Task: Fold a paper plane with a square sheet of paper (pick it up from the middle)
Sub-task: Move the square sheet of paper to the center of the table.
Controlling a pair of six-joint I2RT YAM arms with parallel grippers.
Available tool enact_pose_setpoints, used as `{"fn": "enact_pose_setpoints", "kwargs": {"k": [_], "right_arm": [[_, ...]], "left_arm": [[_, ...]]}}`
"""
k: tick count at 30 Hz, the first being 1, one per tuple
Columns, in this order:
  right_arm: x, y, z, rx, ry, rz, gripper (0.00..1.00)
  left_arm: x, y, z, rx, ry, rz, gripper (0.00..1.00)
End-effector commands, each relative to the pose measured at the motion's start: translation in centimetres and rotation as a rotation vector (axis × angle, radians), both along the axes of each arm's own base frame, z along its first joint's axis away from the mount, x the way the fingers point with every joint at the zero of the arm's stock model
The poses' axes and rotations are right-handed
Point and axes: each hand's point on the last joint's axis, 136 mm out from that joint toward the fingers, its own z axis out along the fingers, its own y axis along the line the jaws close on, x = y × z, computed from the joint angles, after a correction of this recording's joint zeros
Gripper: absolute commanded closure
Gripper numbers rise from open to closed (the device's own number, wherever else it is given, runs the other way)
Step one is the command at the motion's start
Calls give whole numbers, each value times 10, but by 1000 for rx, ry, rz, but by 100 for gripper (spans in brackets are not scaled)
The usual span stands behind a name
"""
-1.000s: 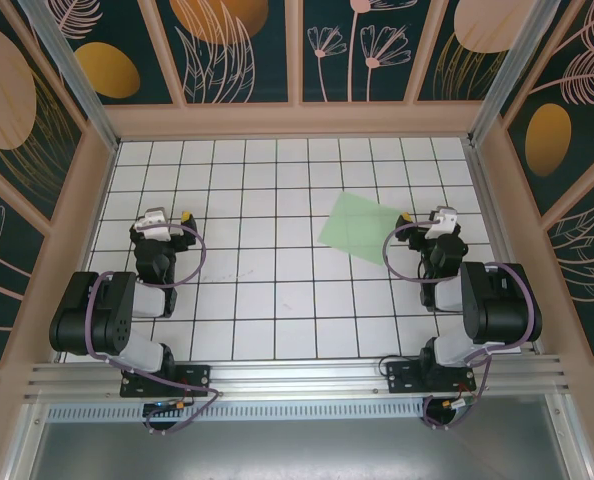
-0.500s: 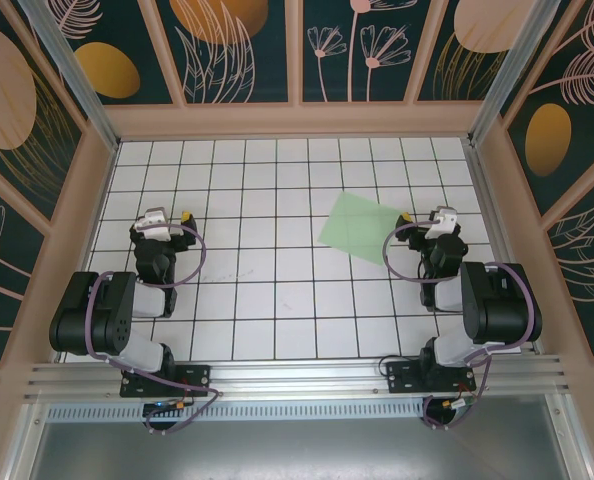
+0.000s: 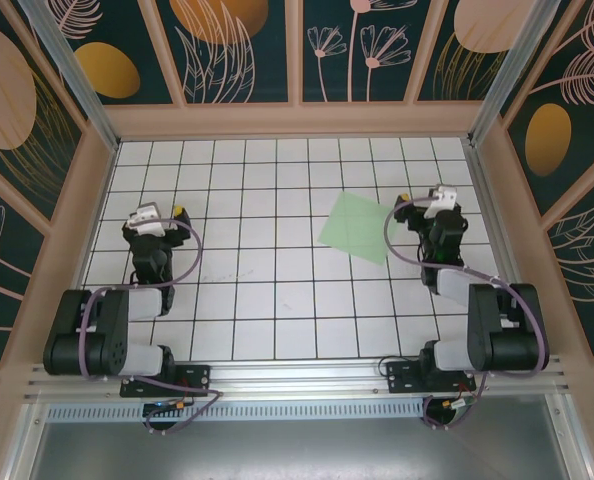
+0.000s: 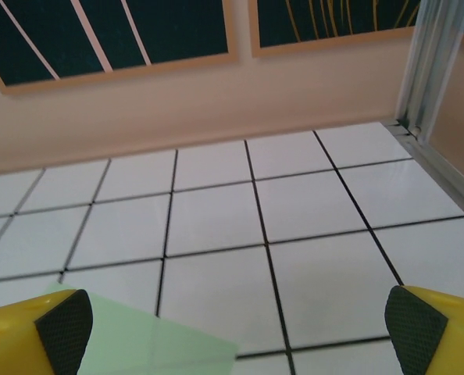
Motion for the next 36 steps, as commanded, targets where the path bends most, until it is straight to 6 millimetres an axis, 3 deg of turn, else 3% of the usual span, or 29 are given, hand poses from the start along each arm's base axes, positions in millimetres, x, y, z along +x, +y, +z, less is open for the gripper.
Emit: {"fn": "enact_pose_setpoints", "kwargs": {"k": [1, 7, 11, 17, 20, 26, 30, 33, 36], "right_arm": [[9, 14, 2, 104, 150, 2, 1], [40, 77, -16, 323, 381, 60, 1], [55, 126, -46, 427, 536, 76, 1], [70, 176, -99, 542, 712, 67, 6], [75, 188, -120, 518, 765, 33, 7], [75, 194, -149, 493, 845, -17, 7], [55, 202, -172, 454, 938, 1, 7], [21, 214, -189, 426, 1022, 41, 8], [-26, 235, -200, 402, 1107, 96, 8]], "left_arm": [[-1, 13, 19, -74, 27, 78, 1], [-10, 10, 61, -252, 49, 95, 1], [-15, -1, 67, -292, 112, 40, 2], [-15, -4, 66, -313, 124, 33, 1], [-12, -7, 66, -324, 131, 14, 2], [-4, -15, 61, -338, 161, -25, 1], [0, -18, 51, -351, 200, -31, 1], [2, -19, 47, -361, 221, -32, 2], [6, -21, 44, -372, 232, -37, 1]]}}
